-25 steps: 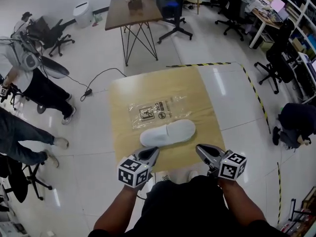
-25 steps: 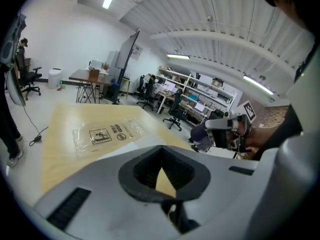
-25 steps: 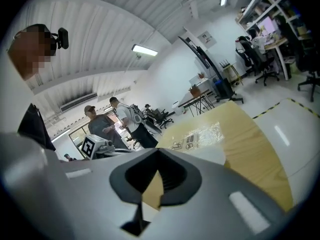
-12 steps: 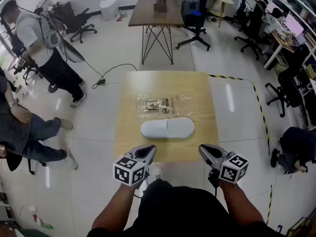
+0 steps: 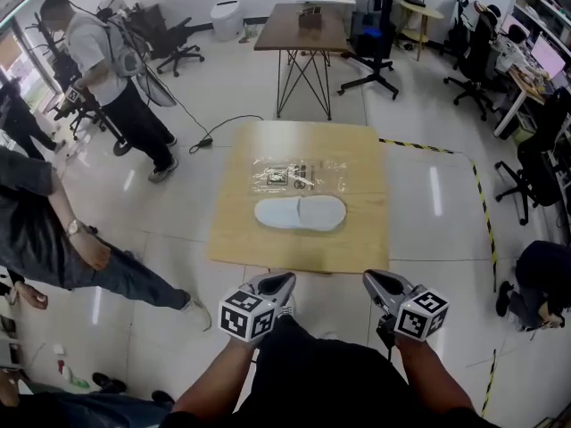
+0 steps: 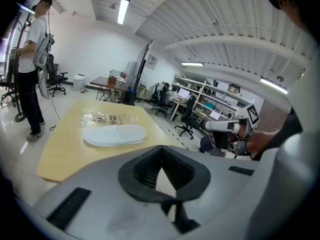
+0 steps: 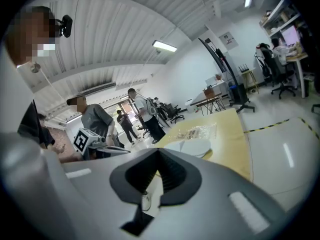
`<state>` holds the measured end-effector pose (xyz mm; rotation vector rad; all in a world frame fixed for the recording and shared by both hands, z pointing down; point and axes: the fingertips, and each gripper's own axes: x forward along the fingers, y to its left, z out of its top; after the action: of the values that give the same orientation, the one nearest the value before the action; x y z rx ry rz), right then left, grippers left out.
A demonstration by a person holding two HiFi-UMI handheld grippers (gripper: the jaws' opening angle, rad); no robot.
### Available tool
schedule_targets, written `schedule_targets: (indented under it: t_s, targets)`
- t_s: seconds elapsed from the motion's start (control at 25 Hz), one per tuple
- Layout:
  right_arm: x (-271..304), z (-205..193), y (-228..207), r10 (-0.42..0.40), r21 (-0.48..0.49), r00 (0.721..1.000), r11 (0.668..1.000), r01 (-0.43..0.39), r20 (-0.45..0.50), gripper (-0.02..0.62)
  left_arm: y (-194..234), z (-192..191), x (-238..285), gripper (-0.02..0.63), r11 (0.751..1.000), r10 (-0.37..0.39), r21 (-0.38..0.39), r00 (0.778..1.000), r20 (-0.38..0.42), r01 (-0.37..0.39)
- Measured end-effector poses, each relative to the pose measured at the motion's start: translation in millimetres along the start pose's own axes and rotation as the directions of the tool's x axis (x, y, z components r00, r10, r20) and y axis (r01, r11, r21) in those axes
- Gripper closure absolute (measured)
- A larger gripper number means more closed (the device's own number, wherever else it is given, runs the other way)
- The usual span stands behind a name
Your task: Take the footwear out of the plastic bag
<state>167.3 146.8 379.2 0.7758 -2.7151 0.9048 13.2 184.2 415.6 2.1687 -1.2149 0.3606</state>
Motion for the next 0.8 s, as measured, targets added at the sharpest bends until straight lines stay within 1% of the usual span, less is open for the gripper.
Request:
schedule_targets:
  t_s: [0.12, 0.28, 0.52, 0.64, 0.8]
  targets:
    - [-15, -14, 6, 0.005, -0.013, 1.0, 1.0, -0.005, -0.004, 0.595, -13, -16, -13, 0.6, 1.0, 0.026, -0.01, 1.0, 0.006, -0.026]
    - [-31, -21, 7, 0.009, -0.054, 1.0, 0.998, -0.01, -0.015, 0.595, -26, -27, -32, 0.6, 0.997, 0.074, -0.024, 0.997, 0.027, -0.073]
    - [-52, -43, 9, 0.011, -0.047, 0.998, 0.999, -0.014, -0.064, 0.595, -53, -63, -44, 0.6, 0.993, 0.098, -0.059, 0.995, -0.022, -0.1]
    - [-56, -51, 15, 0.015, -0.047, 0.996, 0.999, -0.02, -0.086, 0.595, -59, -59, -45, 0.6, 0.993, 0.102, -0.063, 0.995, -0.016, -0.103]
    - [-50, -55, 26, 0.042, -0.06, 0.994, 0.997, -0.049, -0.102, 0.595, -63, -32, -51, 0.6, 0.994, 0.103, -0.025, 0.994, 0.046, -0.102]
